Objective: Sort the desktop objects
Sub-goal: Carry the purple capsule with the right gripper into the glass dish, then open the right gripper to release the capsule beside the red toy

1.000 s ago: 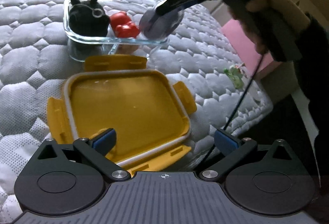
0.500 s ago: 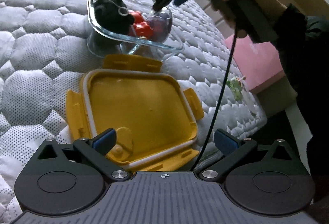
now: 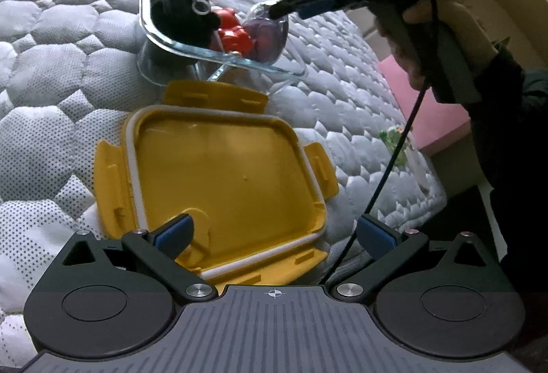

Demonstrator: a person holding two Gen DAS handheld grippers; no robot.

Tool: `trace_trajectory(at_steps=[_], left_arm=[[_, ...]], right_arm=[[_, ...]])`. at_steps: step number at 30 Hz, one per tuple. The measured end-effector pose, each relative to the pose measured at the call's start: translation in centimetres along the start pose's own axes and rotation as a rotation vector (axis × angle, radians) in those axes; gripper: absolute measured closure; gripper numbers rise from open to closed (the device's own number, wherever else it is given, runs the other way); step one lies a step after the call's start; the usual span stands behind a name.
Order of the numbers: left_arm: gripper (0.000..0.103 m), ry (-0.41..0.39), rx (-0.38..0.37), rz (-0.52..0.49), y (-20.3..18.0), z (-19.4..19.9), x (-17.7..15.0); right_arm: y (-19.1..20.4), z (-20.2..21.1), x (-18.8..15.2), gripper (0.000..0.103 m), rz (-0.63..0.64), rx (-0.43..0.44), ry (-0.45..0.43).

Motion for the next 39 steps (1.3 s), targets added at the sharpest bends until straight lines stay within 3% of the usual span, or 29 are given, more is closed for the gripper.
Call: trace_trajectory(at_steps=[2, 4, 8, 10, 11, 12, 19, 20, 21, 23, 24, 28, 35, 39], left_arm=[[0.0, -0.003, 0.004, -0.006, -0.3, 0.0, 0.0], [0.0, 0.003, 0.009, -0.02, -0.7, -0.1, -0.1], [0.0, 0.01, 0.01, -0.044, -1.1, -0.3, -0.3], [0.0, 0.013, 0.006, -0.042, -1.1, -0.4, -0.3], [0.0, 0.014, 0.005, -0.039, -1.0, -0.5, -0.3], [0.0, 0.016, 0.004, -0.037, -0.9, -0.5, -0.3], [0.0, 0.017, -0.012, -0.017, -0.6, -0.6, -0.3], [0.0, 0.016, -0.01, -0.018, -0.6, -0.5, -0.3], [0.0, 0.013, -0.009, -0.018, -0.6, -0.4, -0.3], [0.0, 0.007, -0.007, -0.017, -0.6, -0.2, -0.3], [0.0, 0.005, -0.005, -0.015, -0.5, -0.2, -0.2], [0.0, 0.012, -0.001, -0.01, -0.6, -0.5, -0.3], [0.0, 0.032, 0.0, -0.025, -1.0, -1.1, -0.6], [0.0, 0.032, 0.006, -0.021, -0.7, -1.1, -0.6]], right_arm=[[0.4, -0.5, -0.1, 0.053, -0.02, 0.018, 0.003], [0.5, -0.9, -0.2, 0.064, -0.006, -0.023, -0.014], [0.6, -0.8, -0.5, 0.066, 0.012, -0.016, -0.026], [0.6, -0.1, -0.6, 0.072, 0.01, 0.007, -0.028], [0.6, 0.5, -0.5, 0.092, 0.003, 0.021, -0.032], [0.5, 1.3, -0.3, 0.103, 0.001, 0.033, -0.038], [0.2, 3.7, -0.1, 0.101, 0.039, 0.015, -0.033], [0.2, 3.5, -0.4, 0.097, 0.027, 0.025, -0.019], [0.1, 3.3, -0.6, 0.082, 0.015, 0.035, -0.006], [-0.2, 2.9, -0.9, 0.067, -0.032, 0.054, 0.001], [-0.4, 2.8, -1.1, 0.065, -0.057, 0.056, -0.001], [-0.6, 2.7, -1.2, 0.065, -0.128, 0.09, -0.008], [0.9, -0.1, -2.0, 0.06, -0.1, 0.107, 0.04], [1.2, -2.1, -2.0, 0.063, -0.124, 0.108, 0.04]])
Point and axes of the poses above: each gripper's, at about its wrist camera, not at the fingertips, and z roughly against the way its jaws point, y to its left, x to its top, the point moved 10 cm from there along -z, roughly the way its jaws point, and after that the axes turned 5 degrees about z, right-handed, at the moved point
